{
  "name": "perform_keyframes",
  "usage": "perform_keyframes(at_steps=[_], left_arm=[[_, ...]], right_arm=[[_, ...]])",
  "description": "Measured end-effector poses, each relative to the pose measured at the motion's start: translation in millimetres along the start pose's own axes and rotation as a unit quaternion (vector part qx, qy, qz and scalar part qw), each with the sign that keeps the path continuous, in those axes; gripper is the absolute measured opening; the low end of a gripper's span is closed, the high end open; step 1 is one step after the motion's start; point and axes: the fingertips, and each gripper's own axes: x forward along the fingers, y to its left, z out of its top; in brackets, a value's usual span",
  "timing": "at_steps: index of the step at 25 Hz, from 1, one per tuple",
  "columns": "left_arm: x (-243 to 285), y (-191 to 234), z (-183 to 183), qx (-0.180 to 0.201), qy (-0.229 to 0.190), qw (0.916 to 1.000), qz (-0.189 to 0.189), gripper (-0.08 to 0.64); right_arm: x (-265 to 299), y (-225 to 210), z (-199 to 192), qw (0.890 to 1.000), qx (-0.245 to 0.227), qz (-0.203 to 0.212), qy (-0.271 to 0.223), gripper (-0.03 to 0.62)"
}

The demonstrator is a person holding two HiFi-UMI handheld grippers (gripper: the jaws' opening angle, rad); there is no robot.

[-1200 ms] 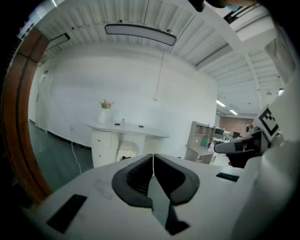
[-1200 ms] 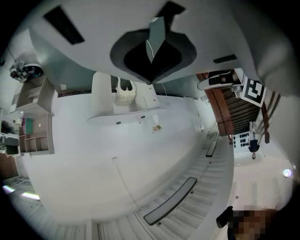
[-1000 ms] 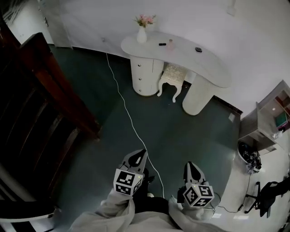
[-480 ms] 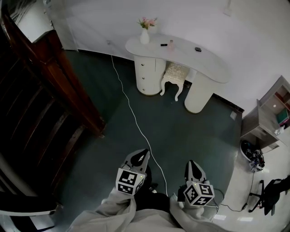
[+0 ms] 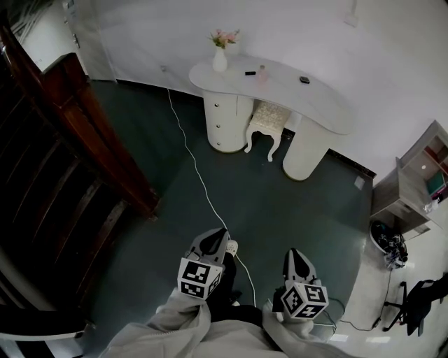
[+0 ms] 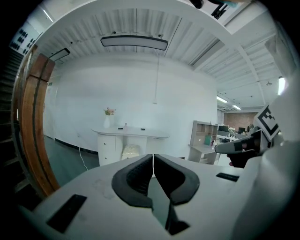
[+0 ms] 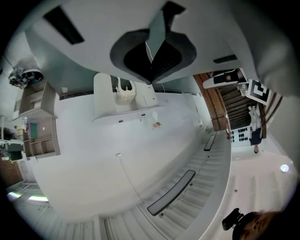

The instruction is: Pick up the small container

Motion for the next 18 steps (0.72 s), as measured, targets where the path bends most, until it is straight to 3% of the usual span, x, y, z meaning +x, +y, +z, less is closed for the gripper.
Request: perform_keyframes(at_steps=[18], left_arm=[[156.2,110.6,70.0,-0.006,0.009,0.9999,0.009,0.020]], right_arm=[[177.7,-27.0,101.0,1.000,-0.001,-0.005,0.006,0.049]])
